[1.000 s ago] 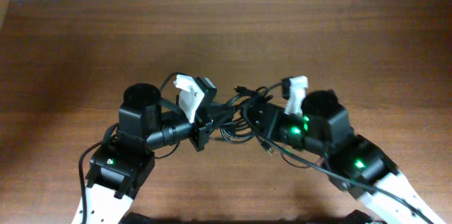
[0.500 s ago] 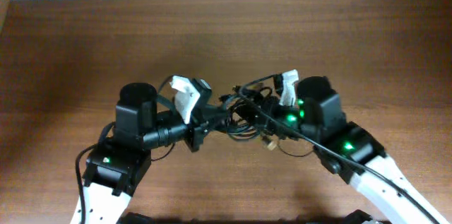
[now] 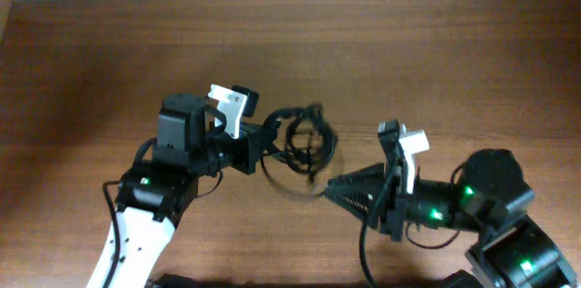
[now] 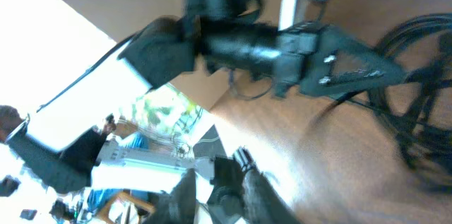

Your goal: Untangle cables

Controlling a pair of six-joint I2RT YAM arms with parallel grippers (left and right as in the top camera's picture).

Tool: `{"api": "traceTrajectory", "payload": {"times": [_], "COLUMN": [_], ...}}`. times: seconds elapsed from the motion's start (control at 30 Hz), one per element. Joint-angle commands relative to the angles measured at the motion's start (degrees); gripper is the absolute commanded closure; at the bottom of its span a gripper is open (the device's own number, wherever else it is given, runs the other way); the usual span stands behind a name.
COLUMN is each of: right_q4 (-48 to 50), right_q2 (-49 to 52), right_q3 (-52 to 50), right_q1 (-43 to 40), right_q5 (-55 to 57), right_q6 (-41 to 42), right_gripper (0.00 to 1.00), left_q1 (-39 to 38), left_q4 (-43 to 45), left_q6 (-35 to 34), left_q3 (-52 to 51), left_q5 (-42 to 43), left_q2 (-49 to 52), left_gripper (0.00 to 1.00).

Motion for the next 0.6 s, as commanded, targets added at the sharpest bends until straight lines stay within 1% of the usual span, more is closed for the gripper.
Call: {"api": "traceTrajectory", "payload": {"times": [0.0,0.03,0.1,0.13,0.17,0.2,0.27,0.3,0.4,0.47,0.57], "right_q4": [-3.82,-5.42,-7.63,-7.56,-7.56,-7.39,-5.38,-2.54,1.01,3.72,5.95], "right_q2": [1.46,2.08,3.96,5.25,5.90,7.56,10.64,13.16,15.89,18.78,22.12], "right_q3": [1.07,1.07,1.07,1.07,1.07,1.07,1.07,1.07,1.07,1.07,1.07], "right_q1": [-0.02,-0.02,-0.02,-0.02,-0.02,-0.02,-0.02,-0.02,0.00,0.00,-0.02], "right_q5": [-0.04,2.10,6.29,7.93,9.18,11.82,12.50,12.13,12.11,12.20,12.94], "right_q6": [-1.77,-1.75,-1.73,-0.57,0.90,5.20,8.85,11.47,13.49,16.00,17.64], "right_gripper": [0.69,0.64,0.54,0.53,0.53,0.53,0.53,0.53,0.53,0.53,0.55], "left_q1": [0.39,0.39,0.39,0.39,0.39,0.39,0.39,0.39,0.39,0.39,0.39], "left_q4": [2.73,2.99,3.06,3.04,3.04,2.95,2.64,2.51,2.45,2.49,2.49], "left_q6": [8.63,10.45,12.00,13.33,14.67,16.79,20.87,21.16,21.14,21.16,21.18], "left_q3": [-0.13,-0.13,-0.13,-0.13,-0.13,-0.13,-0.13,-0.13,-0.13,-0.13,-0.13], "left_q5": [7.06,9.07,11.54,13.75,15.82,18.58,23.85,24.55,25.53,28.87,33.05], "left_q2": [-1.22,-1.75,-2.64,-3.19,-3.54,-3.87,-4.33,-4.31,-4.31,-4.33,-4.33], "left_gripper": [1.00,1.00,1.00,1.00,1.00,1.00,1.00,1.00,1.00,1.00,1.00]}}
